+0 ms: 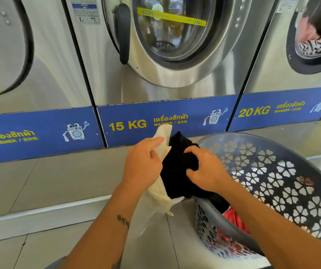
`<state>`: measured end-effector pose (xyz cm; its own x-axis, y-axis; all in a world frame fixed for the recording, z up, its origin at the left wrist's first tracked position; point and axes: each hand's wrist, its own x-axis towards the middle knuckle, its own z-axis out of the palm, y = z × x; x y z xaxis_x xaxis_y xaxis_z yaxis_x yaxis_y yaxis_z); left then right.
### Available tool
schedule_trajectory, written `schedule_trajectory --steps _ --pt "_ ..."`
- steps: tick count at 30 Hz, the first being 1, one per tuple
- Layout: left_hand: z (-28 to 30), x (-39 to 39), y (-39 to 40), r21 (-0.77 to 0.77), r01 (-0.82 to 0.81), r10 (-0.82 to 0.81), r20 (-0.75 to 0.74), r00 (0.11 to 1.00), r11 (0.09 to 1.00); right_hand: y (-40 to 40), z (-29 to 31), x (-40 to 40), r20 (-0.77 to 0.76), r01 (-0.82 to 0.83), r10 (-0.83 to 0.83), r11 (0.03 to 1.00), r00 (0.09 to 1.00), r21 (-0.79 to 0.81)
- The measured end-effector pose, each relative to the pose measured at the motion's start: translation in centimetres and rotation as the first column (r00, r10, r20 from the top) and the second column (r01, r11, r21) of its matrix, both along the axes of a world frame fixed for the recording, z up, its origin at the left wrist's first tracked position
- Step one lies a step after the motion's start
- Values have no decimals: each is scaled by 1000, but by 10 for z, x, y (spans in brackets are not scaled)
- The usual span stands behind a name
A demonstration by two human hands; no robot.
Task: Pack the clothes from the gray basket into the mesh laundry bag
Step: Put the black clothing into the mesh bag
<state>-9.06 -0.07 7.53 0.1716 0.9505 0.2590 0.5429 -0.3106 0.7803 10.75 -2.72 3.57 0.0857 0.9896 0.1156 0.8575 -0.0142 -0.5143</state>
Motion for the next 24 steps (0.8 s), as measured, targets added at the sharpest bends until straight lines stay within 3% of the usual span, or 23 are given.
schedule_trajectory --steps 2,6,8,10,13,15,18,21,22,24 --pt "-3 1 1 14 19 -19 1 1000 1000 -7 9 -13 65 -77 72 994 995 75" --pt "1 2 5 23 19 -20 65 998 1000 -20 16 -32 -154 -212 215 977 964 38" --pt "6 5 2 21 75 -77 119 990 997 -19 8 -35 -145 -278 278 960 950 17" --pt "11 9 -6 21 154 -155 167 974 988 -14 -2 -41 46 -366 365 930 930 20" --pt "12 12 -13 37 182 -186 190 964 983 -11 -12 -49 408 -402 405 910 819 -96" --pt "11 8 -12 47 155 -161 175 971 987 -11 -14 -48 458 -396 413 908 787 -137" --pt "4 -1 -7 74 77 -83 84 993 994 -10 -3 -33 281 -409 414 909 866 -79" --pt "-5 -3 -3 102 52 -44 -74 996 993 -15 4 -3 102 -259 255 966 961 19" --pt "-7 -2 -3 103 62 -50 -116 992 993 -18 6 7 72 -187 187 982 980 -2" --pt "-9 2 -7 85 84 -68 -181 981 993 -25 5 23 -78 -79 64 973 995 -215"
